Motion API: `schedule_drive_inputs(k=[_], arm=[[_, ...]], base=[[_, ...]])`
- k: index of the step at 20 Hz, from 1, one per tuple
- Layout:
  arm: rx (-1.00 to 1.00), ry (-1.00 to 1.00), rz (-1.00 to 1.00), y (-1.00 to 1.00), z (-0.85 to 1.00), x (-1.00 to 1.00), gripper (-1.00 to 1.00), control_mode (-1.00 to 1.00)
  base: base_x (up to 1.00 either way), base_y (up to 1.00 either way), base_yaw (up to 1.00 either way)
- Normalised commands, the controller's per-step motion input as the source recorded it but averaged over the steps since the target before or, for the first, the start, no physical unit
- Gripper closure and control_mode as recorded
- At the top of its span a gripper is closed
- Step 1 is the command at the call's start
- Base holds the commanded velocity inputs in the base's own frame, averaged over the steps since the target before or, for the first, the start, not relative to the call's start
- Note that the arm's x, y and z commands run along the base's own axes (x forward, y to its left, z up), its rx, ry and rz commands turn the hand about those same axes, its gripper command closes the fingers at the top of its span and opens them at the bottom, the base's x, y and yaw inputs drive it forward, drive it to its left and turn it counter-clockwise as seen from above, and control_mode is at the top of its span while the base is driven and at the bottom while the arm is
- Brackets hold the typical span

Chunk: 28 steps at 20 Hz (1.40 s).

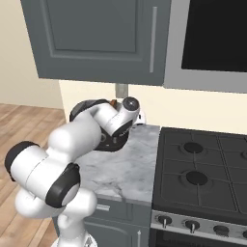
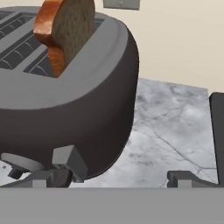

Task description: Start the toaster. Once the lever pops up, take the bread to the plate on the dining counter.

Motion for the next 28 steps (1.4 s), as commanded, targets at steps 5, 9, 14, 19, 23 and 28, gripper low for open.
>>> schedule_drive_inputs(k=[5, 9, 14, 19, 23, 28], arm=[[0.00, 0.00, 0.00, 0.06, -0.05, 0.09, -1.00, -1.00], [0.00, 0.00, 0.00, 0.00, -0.15, 0.04, -1.00, -1.00], [0.00, 0.00, 0.00, 0.00, -0.22, 0.00, -1.00, -1.00], [0.00, 0.00, 0.00, 0.00, -0.15, 0.00, -1.00, -1.00], [0.00, 0.00, 0.00, 0.00, -0.20, 0.00, -1.00, -1.00], [0.00, 0.00, 0.00, 0.03, -0.21, 0.00, -1.00, -1.00]], base=[[0.00, 0.00, 0.00], [0.00, 0.00, 0.00], [0.00, 0.00, 0.00], [0.00, 0.00, 0.00], [0.00, 0.00, 0.00], [0.00, 0.00, 0.00]])
